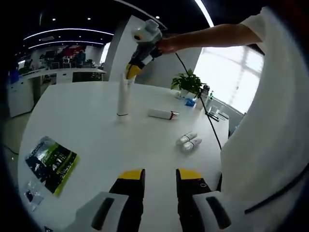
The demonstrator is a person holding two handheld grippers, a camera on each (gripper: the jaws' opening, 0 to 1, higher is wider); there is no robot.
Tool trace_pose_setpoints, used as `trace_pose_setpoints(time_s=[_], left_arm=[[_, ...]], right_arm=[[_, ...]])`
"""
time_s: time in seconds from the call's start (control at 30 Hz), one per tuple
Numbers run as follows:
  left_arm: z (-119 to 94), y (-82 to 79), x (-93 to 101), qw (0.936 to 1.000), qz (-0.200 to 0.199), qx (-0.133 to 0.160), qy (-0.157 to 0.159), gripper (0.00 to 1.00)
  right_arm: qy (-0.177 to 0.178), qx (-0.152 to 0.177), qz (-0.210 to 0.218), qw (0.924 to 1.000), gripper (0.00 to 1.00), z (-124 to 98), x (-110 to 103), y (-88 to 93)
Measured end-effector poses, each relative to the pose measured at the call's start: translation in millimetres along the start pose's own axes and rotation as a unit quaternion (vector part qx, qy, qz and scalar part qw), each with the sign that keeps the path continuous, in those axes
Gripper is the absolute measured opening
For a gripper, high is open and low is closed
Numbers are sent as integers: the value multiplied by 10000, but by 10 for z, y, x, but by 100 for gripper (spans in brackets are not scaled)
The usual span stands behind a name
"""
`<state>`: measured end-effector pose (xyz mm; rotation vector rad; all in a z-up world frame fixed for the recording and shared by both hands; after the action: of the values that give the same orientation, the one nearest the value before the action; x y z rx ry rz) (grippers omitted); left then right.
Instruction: Arrange the skincare products in the storage area until every visible bottle or jar stands upright without overlapping.
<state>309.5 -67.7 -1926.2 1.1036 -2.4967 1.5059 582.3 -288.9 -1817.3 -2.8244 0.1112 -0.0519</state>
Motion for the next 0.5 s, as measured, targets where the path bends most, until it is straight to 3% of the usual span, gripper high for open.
trace_pose_setpoints(time_s=[0.17, 0.5], left_arm=[[12, 19, 17, 10000, -18, -27, -28, 26], [95, -4, 74, 10000, 22, -23, 15, 26]], right_arm=[[7, -23, -39, 10000, 0, -13, 5, 17], [-86, -232, 127, 9996, 0, -149, -19, 320]])
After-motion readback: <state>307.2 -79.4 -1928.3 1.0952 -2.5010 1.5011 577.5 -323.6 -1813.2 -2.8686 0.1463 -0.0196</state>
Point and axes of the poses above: the point that each gripper's makers call its tool centre point, and the gripper's own axes: z roughly forward along the fingers, x roughly to its right, y roughly out of its underside, the point moved 9 cm from there along -z, roughly backward along the fingers, and after that the axes turned 5 degrees about -x, right-handed, at the moved point
